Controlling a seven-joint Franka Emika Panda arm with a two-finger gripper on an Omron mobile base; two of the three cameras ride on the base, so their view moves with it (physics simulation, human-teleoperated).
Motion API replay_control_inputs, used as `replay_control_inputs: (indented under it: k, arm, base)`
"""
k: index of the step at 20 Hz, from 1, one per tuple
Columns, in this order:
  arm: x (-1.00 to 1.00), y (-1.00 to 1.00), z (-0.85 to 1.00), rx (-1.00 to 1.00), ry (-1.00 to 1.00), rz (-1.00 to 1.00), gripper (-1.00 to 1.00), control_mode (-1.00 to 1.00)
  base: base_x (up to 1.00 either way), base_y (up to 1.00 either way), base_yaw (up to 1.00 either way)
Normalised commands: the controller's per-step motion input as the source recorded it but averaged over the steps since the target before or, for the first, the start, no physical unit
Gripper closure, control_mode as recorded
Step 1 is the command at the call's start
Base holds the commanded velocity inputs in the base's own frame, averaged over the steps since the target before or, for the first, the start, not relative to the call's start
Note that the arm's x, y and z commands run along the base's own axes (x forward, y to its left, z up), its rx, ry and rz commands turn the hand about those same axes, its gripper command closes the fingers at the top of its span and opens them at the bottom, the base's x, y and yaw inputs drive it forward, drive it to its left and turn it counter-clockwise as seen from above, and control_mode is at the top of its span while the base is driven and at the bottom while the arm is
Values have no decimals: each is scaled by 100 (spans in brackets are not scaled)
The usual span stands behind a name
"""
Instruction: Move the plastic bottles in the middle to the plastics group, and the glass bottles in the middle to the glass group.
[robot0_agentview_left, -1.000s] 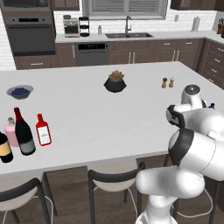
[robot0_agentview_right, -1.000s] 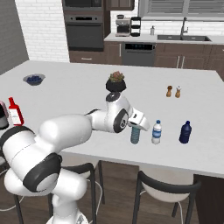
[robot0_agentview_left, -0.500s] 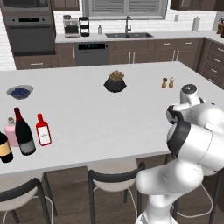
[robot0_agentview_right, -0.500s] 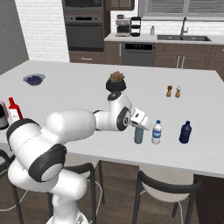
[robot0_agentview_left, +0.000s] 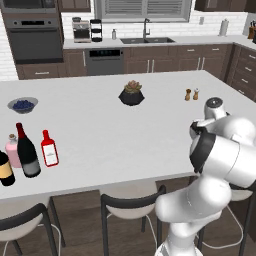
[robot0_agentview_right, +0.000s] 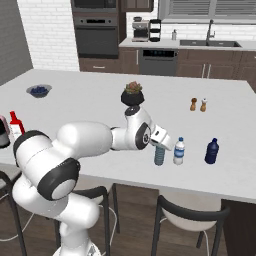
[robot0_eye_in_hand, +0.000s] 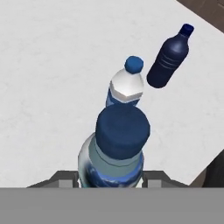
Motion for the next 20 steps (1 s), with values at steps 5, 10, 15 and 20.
replay_control_inputs:
  k: [5, 10, 15, 20]
  arm:
    - [0, 0, -44, 0, -1, 0, 100, -100]
    - [0, 0, -35, 0, -6, 0, 100, -100]
    - [0, 0, -2, 0, -16, 0, 100, -100]
    - [12, 0, 0, 0, -12, 0, 100, -100]
  base:
    - [0, 0, 0]
    - [0, 0, 0]
    - [0, 0, 0]
    - [0, 0, 0]
